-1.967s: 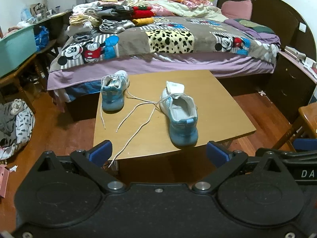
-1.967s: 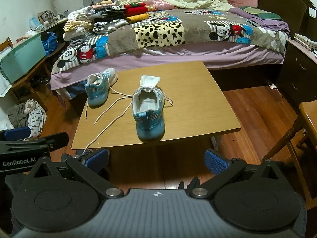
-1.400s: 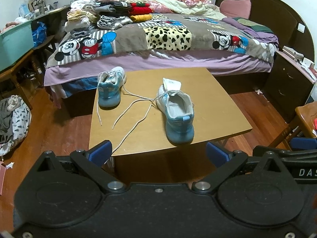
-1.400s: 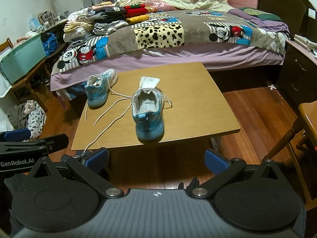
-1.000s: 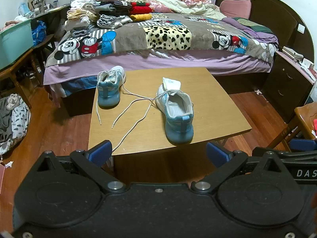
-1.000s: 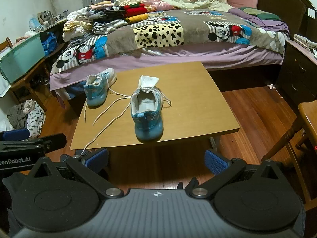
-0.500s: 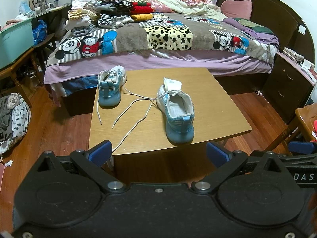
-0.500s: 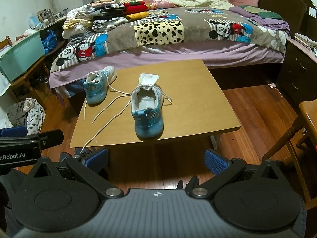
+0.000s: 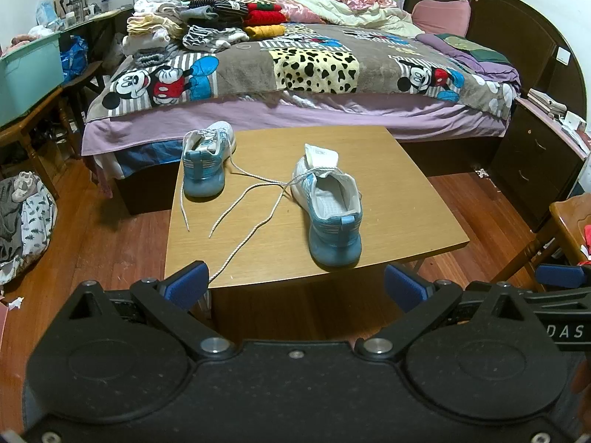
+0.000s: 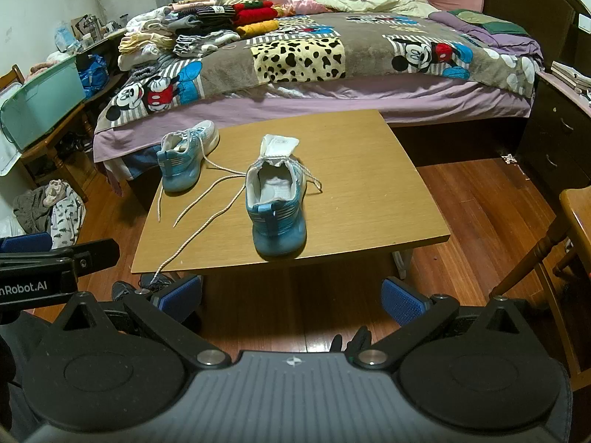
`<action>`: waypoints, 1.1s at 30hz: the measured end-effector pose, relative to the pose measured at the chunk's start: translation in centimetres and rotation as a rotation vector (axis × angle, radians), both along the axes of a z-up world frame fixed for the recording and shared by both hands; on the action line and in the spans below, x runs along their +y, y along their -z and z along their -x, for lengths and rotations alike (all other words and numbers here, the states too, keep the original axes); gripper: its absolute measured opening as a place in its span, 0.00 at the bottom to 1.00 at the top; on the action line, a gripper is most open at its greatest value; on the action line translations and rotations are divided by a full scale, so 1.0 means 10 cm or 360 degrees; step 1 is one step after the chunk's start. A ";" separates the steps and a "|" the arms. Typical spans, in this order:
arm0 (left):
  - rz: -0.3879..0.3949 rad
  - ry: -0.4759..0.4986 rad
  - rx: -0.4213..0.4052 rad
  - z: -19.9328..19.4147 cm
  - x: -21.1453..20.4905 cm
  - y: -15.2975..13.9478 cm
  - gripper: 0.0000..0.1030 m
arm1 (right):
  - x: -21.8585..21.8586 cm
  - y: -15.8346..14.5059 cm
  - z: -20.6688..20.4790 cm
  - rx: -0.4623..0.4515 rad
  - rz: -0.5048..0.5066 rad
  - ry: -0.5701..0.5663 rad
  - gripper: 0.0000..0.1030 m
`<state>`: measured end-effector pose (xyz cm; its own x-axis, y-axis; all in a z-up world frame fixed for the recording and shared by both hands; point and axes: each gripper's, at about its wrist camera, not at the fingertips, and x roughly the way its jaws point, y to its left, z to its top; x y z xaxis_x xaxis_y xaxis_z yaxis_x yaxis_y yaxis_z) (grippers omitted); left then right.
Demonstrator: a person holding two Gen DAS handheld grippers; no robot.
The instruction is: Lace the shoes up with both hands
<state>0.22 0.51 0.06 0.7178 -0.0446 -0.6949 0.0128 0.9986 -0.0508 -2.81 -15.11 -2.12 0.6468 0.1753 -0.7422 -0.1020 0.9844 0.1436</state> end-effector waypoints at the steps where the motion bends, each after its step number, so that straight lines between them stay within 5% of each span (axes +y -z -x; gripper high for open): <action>1: 0.0000 -0.0001 0.0000 0.00 0.00 0.00 0.99 | 0.00 0.00 0.00 0.0001 -0.0001 0.0000 1.00; 33: 0.0032 -0.0017 0.0049 -0.28 0.10 0.20 0.99 | 0.03 0.18 -0.28 0.0066 0.0021 -0.0024 1.00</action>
